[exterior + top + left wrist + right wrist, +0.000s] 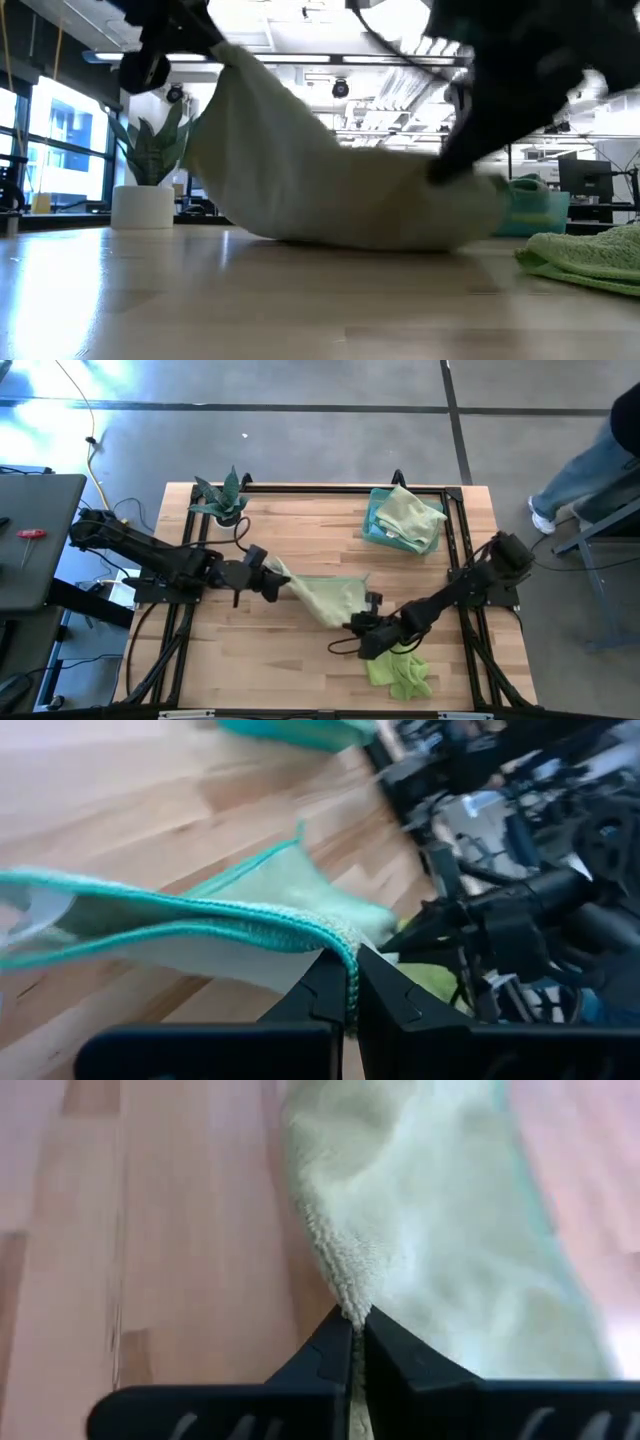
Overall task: Fold microfiber towels
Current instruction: Fold the green microfiber cloth
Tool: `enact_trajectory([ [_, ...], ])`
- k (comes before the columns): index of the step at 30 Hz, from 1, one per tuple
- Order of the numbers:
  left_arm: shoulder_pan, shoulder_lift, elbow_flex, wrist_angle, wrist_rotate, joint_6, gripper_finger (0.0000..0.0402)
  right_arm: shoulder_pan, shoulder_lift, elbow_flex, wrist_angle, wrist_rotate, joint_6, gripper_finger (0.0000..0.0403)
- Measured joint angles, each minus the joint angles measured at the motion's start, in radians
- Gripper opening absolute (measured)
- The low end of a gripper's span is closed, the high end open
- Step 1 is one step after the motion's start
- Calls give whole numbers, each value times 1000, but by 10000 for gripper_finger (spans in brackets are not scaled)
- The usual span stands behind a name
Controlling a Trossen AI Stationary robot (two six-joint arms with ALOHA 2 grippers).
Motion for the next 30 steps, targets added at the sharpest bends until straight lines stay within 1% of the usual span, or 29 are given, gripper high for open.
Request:
enact_trajectory([
  [7, 0, -31, 116, 4, -17, 170, 0, -34, -125, 138, -272, -35, -104, 1],
  [12, 1, -54, 167, 3, -35, 265, 0, -62, -167, 215, -447, -33, -114, 1],
  [17, 1, -60, 168, -124, -63, 243, 0, -69, -156, 229, -477, -39, -132, 0],
  [19, 4, -56, 166, -177, -89, 235, 0, -72, -154, 219, -507, -19, -144, 0],
  [22, 45, -49, 167, -191, -101, 251, 0, -96, -155, 216, -559, 33, -162, 0],
  [25, 103, -49, 167, -172, -91, 294, 0, -131, -157, 216, -583, 54, -252, 0],
  [30, 193, -49, 167, -170, -20, 355, 0, -217, -157, 216, -572, 54, -403, 0],
])
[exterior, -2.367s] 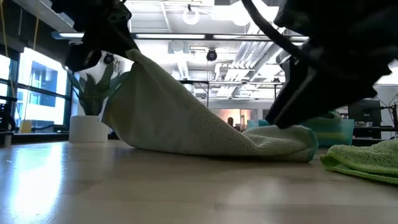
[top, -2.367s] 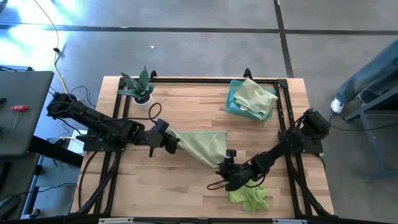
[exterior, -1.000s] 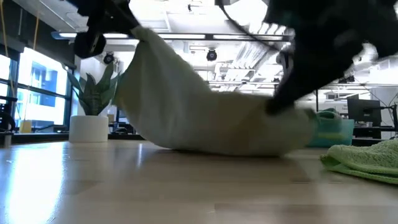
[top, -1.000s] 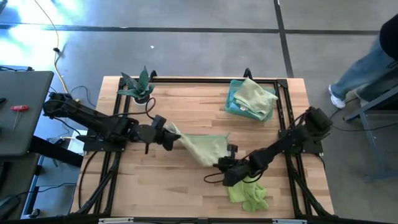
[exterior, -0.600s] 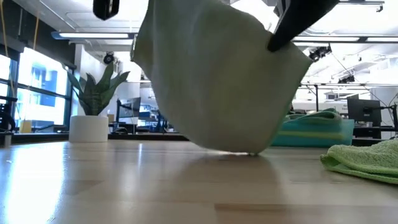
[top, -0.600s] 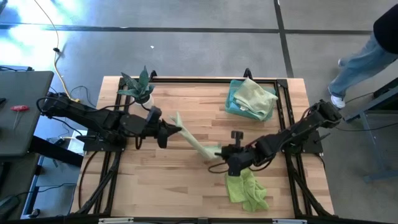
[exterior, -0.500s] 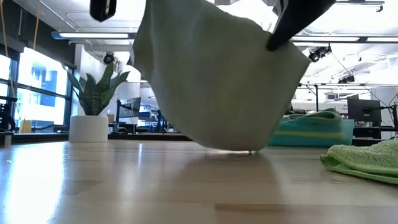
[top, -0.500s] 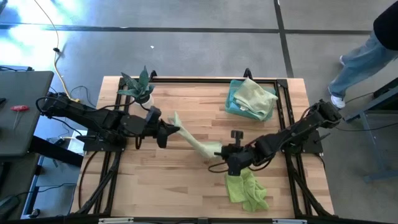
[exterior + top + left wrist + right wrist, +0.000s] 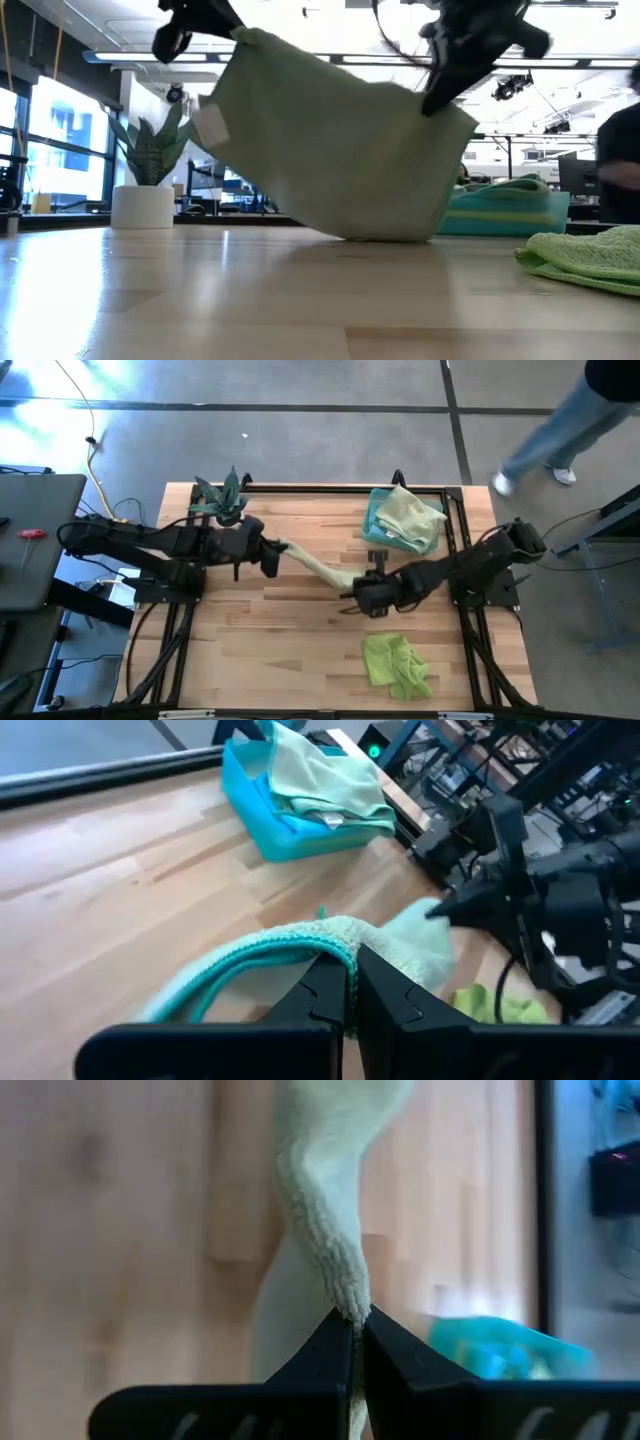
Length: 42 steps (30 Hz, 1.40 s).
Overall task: Fold microfiber towels
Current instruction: Fold the green microfiber cloth
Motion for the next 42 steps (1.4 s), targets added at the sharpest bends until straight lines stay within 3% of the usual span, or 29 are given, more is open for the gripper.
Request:
enact_trajectory([
  [4, 38, 0, 0, -1, 8, 64, 0, -59, 0, 41, -29, 64, -75, 0],
  [7, 63, 0, 0, -15, 14, 93, 0, -96, 0, 85, -29, 55, -121, 0],
  [12, 58, 0, 0, -150, 73, 50, 0, -130, 4, 92, -8, -176, -15, 0],
  [17, -19, 29, 0, -333, 86, -57, 0, -101, 10, 1, 103, -352, 58, 0],
  [21, -95, 75, 0, -376, 84, -129, 0, -62, 10, -83, 247, -451, 119, 0],
  [27, -220, 208, 1, -354, 78, -243, 1, -14, 10, -183, 476, -472, 245, 0],
  [34, -333, 347, 0, -316, 89, -393, 11, 27, 10, -252, 560, -540, 389, 0],
  [42, -426, 385, 0, -274, 120, -498, 34, 61, 52, -270, 608, -645, 480, 16],
])
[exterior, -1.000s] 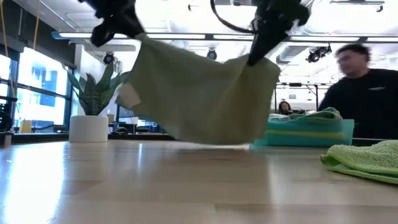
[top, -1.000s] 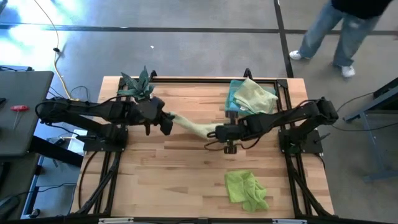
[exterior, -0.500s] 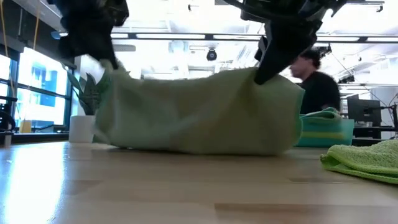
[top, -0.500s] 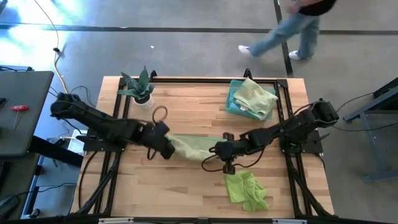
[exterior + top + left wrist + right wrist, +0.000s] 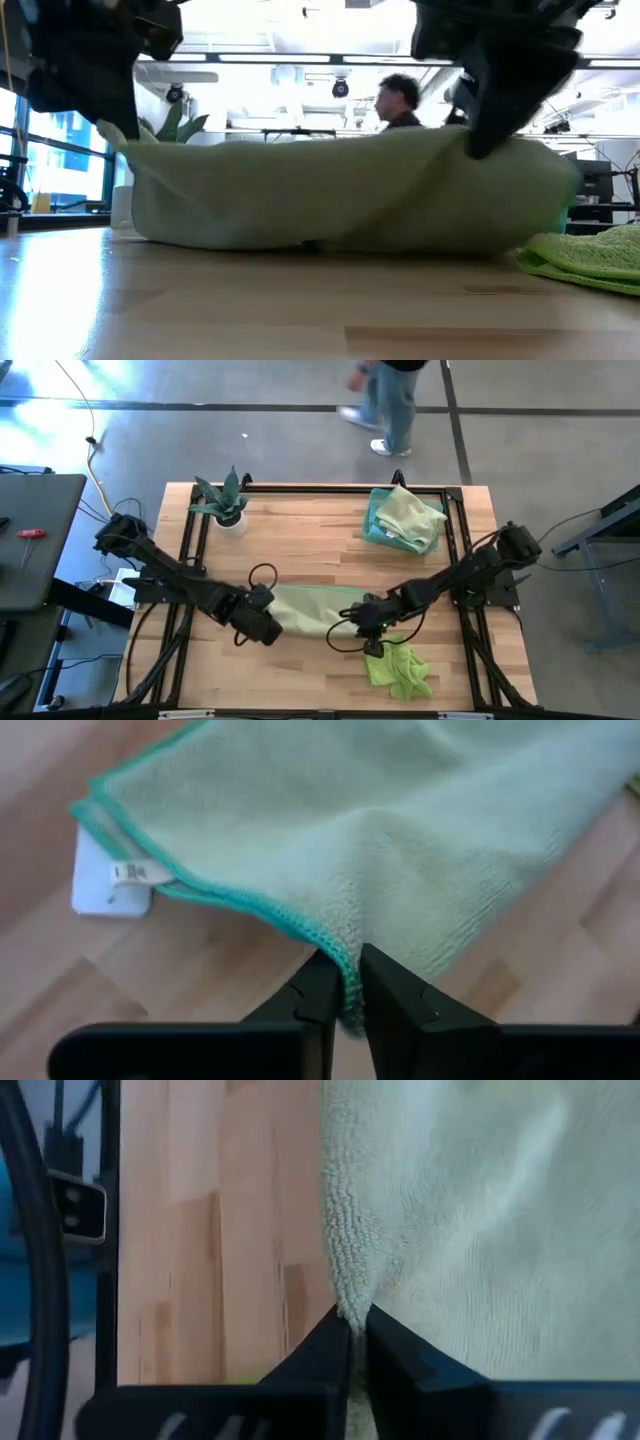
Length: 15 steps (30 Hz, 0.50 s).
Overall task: Fold microfiber towels
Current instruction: Fold the green microfiber cloth
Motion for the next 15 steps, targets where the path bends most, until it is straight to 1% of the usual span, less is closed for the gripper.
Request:
enact_trajectory([
  [2, -18, 0, 0, 6, 13, -18, 43, 1, 16, 0, 12, -29, 11, 36],
  [6, -50, 0, 0, 20, 56, -49, 68, 1, 28, 0, 14, -69, 14, 89],
  [9, -63, 0, 0, 24, 116, -73, 88, 0, 27, 1, 4, -96, 20, 126],
  [12, -79, 0, 0, 18, 169, -79, 103, 0, 21, 22, -39, -100, 43, 156],
  [13, -84, 0, 0, 6, 169, -79, 106, 0, 17, 28, -59, -100, 53, 163],
  [15, -91, 0, 0, 2, 121, -69, 111, -1, 13, 30, -86, -97, 66, 174],
])
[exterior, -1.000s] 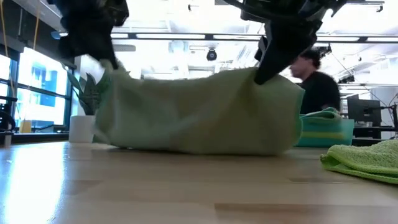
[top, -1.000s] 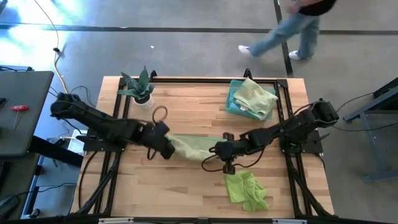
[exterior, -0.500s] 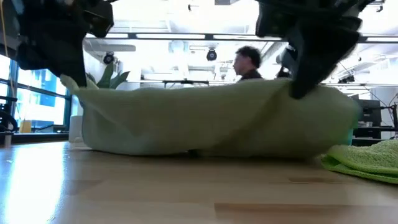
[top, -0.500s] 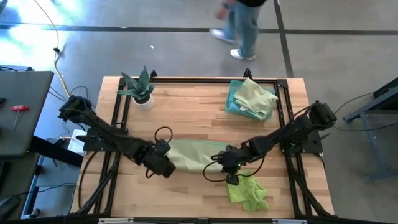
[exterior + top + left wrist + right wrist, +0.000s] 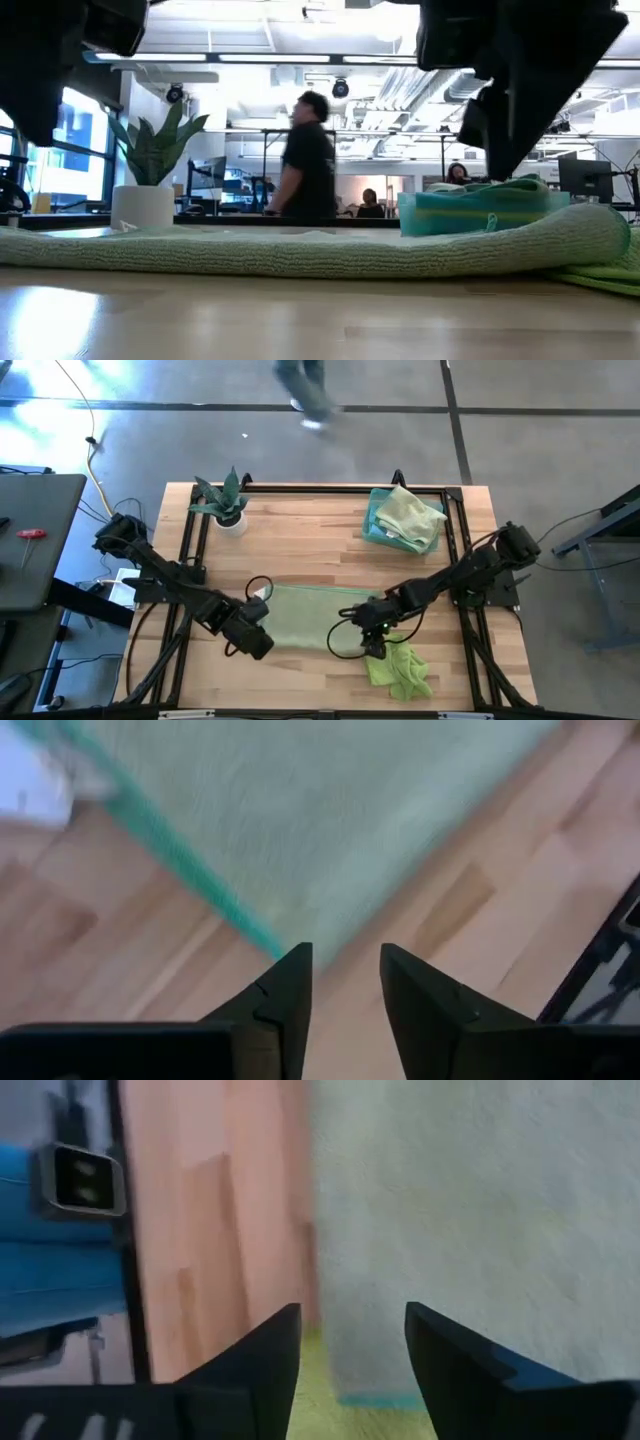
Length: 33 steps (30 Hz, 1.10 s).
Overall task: Fold microfiber towels
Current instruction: Fold the green microfiber cloth
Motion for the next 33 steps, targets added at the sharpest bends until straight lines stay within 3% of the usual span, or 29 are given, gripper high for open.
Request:
enact_trajectory([
  [5, 13, 2, 0, 101, -182, 219, 113, 3, -11, -13, -56, 34, 102, 176],
  [11, 34, 35, 0, 149, -311, 434, 113, 30, -80, -112, -45, 44, 187, 172],
  [16, 65, 48, -7, 150, -325, 534, 113, 24, -249, -270, 23, 96, 380, 172],
  [20, 108, 46, -96, 329, -271, 631, 113, 10, -344, -417, 177, 211, 739, 172],
  [23, 141, 47, -175, 483, -237, 654, 113, 13, -345, -480, 264, 269, 944, 173],
  [27, 163, 47, -248, 577, -241, 690, 113, 28, -303, -468, 279, 334, 1033, 179],
  [33, 175, 46, -308, 636, -220, 717, 113, 23, -203, -415, 281, 338, 1135, 194],
])
